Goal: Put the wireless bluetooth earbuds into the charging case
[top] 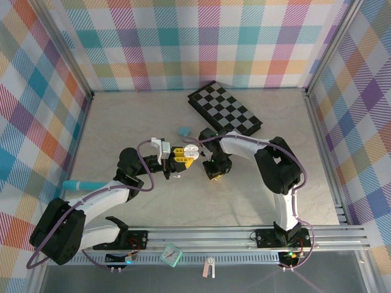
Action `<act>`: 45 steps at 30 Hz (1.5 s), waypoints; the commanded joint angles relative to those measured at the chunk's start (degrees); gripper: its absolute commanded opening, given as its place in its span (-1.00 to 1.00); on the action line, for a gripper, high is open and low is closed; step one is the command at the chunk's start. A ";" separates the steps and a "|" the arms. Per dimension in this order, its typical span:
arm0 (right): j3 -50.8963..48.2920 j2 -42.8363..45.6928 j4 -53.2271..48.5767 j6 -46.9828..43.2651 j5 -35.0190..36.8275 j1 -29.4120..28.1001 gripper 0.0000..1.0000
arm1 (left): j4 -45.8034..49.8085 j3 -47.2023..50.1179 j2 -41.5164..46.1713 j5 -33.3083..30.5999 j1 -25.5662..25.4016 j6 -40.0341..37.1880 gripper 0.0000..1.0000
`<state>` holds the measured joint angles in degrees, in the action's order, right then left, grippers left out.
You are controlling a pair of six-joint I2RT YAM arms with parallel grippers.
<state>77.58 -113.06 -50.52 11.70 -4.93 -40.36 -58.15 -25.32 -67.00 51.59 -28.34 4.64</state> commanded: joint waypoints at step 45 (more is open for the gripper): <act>-10.59 12.70 12.64 9.67 -10.89 5.86 -0.27 | 0.85 -1.57 1.48 1.46 0.40 -2.53 -1.00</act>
<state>66.43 -102.74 -38.11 20.18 -20.47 -35.24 -56.88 -25.76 -66.98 51.62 -28.36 3.38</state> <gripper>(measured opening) 0.361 0.197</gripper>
